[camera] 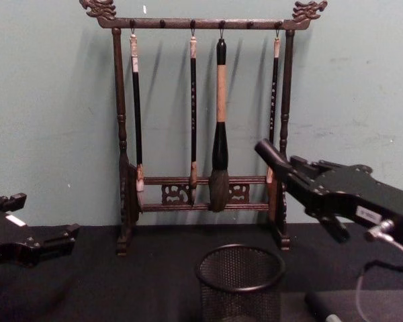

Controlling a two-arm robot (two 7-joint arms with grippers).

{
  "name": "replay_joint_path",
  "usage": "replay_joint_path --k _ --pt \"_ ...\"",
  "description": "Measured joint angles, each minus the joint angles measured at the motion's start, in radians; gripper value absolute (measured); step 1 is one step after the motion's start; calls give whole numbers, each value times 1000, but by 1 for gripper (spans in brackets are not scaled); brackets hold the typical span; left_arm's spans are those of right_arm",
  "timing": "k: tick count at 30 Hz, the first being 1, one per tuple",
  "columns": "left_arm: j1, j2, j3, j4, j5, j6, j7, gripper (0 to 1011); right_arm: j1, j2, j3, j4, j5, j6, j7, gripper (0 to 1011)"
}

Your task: Pick up the water-based marker from the table and place it into the pen holder.

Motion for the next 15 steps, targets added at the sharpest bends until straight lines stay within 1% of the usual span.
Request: replay_joint_path --k 2,4,5,12,15 --pt "0 0 0 0 0 0 0 1009 3 -3 -2 3 0 -1 1 215" --pt "0 0 0 0 0 0 0 1009 17 -13 -14 18 0 -6 5 215" --pt "0 0 0 0 0 0 0 1009 17 -13 -14 18 0 -6 5 215" --pt "0 0 0 0 0 0 0 1009 51 -35 -45 54 -9 -16 16 215" --pt "0 0 0 0 0 0 0 1009 57 -39 -50 63 -10 -17 18 215"
